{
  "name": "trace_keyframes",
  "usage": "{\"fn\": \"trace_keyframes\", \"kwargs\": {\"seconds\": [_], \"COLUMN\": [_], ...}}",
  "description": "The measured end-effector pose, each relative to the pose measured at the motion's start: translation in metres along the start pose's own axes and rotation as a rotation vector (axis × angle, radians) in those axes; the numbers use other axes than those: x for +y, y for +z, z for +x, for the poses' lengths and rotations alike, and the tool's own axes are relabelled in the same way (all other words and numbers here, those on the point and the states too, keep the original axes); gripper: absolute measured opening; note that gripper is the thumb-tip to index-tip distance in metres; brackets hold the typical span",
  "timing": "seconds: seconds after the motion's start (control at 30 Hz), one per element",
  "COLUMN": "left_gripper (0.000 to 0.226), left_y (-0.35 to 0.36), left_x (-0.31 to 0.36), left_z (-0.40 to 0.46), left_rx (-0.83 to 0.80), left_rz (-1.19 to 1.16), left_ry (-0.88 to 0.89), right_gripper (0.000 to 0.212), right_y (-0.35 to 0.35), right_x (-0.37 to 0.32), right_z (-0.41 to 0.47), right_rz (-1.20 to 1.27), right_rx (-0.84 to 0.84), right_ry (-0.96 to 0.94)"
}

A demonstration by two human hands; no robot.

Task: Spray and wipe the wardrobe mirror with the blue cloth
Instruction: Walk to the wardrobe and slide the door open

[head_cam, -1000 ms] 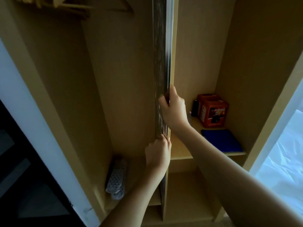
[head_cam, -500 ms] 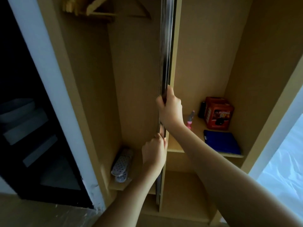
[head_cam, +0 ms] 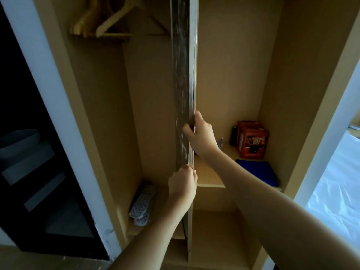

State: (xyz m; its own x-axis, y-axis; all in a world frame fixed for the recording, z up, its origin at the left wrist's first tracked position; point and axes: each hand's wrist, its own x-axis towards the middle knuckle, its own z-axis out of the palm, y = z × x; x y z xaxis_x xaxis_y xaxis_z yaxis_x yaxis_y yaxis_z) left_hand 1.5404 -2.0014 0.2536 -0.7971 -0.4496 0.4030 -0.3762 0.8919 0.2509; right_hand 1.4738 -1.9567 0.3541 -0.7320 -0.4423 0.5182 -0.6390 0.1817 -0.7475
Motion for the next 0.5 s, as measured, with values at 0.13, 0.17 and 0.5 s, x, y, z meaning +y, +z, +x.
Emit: {"fn": "trace_keyframes", "kwargs": {"seconds": [0.13,0.17,0.5], "left_gripper": [0.038,0.039,0.04], "left_y": [-0.001,-0.001,0.018], "left_x": [0.013,0.016,0.052], "left_z": [0.004,0.005,0.026], "left_rx": [-0.028,-0.031,-0.126], "left_rz": [0.092,0.117,0.073], "left_ry": [0.098,0.119,0.223], "right_gripper": [0.007,0.007,0.005], "right_y": [-0.019,-0.023,-0.059], "right_x": [0.003,0.005,0.036], "right_z": [-0.001,0.0,0.012], "right_rz": [-0.001,-0.002,-0.1], "right_rx": [-0.015,-0.017,0.098], "right_ry": [0.017,0.017,0.008]}}
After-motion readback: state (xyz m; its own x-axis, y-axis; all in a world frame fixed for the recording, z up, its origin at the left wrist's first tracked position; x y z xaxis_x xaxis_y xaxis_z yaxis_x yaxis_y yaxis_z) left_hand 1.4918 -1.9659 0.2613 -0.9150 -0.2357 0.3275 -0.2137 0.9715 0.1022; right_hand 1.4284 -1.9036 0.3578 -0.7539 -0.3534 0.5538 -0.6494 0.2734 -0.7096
